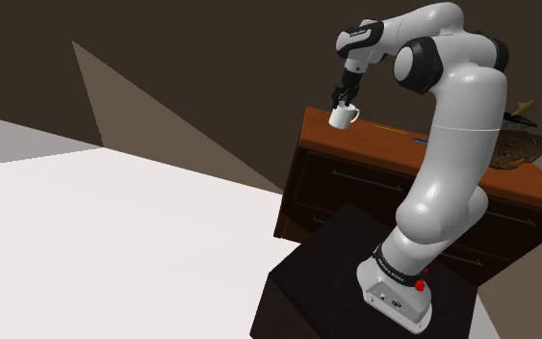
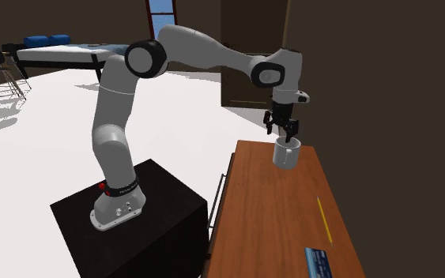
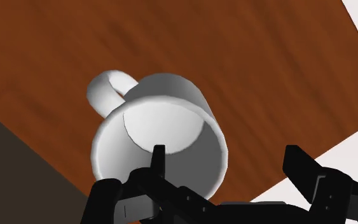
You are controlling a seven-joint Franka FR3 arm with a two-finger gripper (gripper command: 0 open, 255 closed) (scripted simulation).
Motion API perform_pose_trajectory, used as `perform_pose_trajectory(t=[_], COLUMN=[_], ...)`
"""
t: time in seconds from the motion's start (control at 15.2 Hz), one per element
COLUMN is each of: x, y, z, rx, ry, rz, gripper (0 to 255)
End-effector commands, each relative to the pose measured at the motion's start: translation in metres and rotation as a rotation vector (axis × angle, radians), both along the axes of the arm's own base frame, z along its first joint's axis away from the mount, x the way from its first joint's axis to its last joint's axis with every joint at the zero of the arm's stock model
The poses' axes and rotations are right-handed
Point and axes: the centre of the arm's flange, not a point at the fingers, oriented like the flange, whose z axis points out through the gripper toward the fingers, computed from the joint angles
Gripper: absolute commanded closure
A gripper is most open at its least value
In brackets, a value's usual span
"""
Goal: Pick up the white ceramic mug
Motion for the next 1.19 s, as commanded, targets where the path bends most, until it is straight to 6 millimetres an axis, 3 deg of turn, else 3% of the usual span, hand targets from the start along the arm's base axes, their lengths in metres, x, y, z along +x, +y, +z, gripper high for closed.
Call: perform_pose_trajectory(t=[0.0, 0.33, 0.4, 0.99, 1.12], x=[0.0, 0.0, 0.0, 0.0, 0.0], y=[-0.001, -0.001, -0.001, -0.001, -0.001], z=[-0.009, -0.028, -0.028, -0.028, -0.018], rx=[0.0, 0.0, 0.0, 0.0, 0.0], ry=[0.0, 0.0, 0.0, 0.0, 0.0], rz=[0.0, 0.0, 0.0, 0.0, 0.0], gripper=[0, 0, 255, 255, 255])
